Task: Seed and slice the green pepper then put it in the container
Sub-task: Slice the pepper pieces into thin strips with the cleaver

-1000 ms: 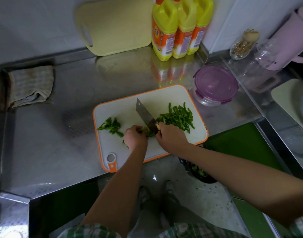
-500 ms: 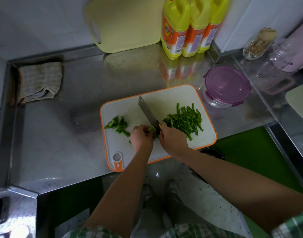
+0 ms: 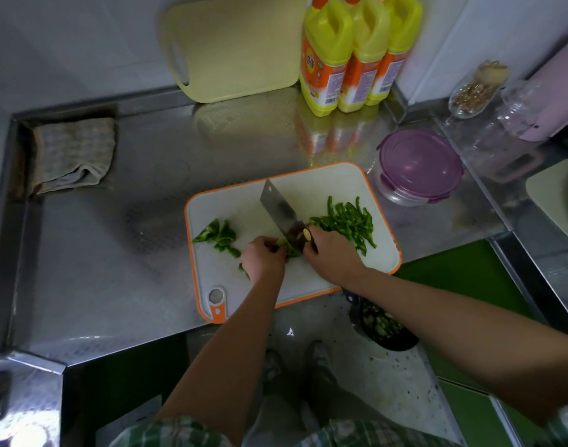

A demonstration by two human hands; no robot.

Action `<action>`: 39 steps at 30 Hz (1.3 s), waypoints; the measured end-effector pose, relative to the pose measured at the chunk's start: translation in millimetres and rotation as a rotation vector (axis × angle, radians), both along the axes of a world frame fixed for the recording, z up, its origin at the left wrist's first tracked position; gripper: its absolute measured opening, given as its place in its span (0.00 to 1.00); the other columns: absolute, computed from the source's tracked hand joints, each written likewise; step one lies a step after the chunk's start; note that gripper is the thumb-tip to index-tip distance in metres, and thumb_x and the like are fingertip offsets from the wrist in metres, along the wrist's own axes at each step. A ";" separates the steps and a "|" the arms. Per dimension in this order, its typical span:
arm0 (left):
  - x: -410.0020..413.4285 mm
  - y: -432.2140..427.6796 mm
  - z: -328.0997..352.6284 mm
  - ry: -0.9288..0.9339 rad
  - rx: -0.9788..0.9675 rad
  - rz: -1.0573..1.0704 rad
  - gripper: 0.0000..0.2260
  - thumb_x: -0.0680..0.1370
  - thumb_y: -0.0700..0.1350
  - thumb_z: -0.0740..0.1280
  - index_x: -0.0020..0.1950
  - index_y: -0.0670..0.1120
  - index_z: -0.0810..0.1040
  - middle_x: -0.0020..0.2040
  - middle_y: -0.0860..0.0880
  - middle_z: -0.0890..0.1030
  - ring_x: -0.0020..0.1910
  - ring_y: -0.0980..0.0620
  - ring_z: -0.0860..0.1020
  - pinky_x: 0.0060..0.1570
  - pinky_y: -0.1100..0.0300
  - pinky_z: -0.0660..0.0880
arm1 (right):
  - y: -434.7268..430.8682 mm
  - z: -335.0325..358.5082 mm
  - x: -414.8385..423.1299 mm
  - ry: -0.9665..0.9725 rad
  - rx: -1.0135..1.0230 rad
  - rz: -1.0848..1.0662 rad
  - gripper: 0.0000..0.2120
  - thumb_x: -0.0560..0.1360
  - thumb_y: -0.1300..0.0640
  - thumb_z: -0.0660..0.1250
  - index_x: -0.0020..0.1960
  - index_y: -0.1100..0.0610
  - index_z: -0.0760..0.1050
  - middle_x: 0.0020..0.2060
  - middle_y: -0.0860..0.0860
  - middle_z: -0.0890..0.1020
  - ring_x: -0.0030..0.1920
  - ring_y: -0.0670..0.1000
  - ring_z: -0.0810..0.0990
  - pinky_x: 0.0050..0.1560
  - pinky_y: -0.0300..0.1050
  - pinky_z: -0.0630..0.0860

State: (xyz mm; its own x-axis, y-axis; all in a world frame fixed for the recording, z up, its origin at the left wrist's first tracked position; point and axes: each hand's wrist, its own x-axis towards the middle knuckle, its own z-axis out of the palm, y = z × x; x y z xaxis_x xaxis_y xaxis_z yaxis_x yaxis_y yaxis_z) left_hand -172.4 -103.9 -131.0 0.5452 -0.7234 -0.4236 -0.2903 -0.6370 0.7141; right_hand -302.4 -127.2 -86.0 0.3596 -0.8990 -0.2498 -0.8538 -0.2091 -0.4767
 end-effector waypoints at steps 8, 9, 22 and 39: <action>-1.9 0.4 3.4 -0.045 0.000 -0.016 0.08 0.73 0.41 0.73 0.52 0.44 0.83 0.47 0.46 0.85 0.46 0.47 0.81 0.47 0.54 0.79 | 3.4 3.9 -1.6 0.033 0.000 0.004 0.10 0.79 0.57 0.57 0.55 0.62 0.71 0.30 0.51 0.70 0.31 0.54 0.71 0.31 0.47 0.67; -2.0 0.8 3.7 -0.041 -0.001 -0.015 0.08 0.73 0.41 0.73 0.52 0.43 0.83 0.47 0.46 0.84 0.46 0.47 0.81 0.47 0.55 0.79 | 3.9 4.1 -1.7 0.037 -0.001 0.004 0.10 0.79 0.57 0.57 0.54 0.62 0.71 0.30 0.50 0.69 0.31 0.54 0.70 0.31 0.46 0.66; -1.5 0.6 3.5 -0.038 0.009 -0.028 0.07 0.72 0.41 0.73 0.50 0.45 0.83 0.44 0.47 0.85 0.43 0.48 0.83 0.46 0.51 0.81 | 7.0 5.6 -6.4 0.023 0.050 0.017 0.07 0.80 0.57 0.57 0.44 0.55 0.62 0.29 0.49 0.67 0.27 0.47 0.64 0.27 0.44 0.58; 6.9 7.1 0.1 -0.016 -0.093 -0.136 0.06 0.75 0.38 0.71 0.51 0.43 0.83 0.45 0.45 0.84 0.41 0.48 0.82 0.40 0.59 0.78 | 12.6 -22.9 10.9 0.104 -0.076 0.003 0.12 0.81 0.54 0.55 0.60 0.59 0.69 0.34 0.53 0.76 0.33 0.55 0.76 0.31 0.43 0.65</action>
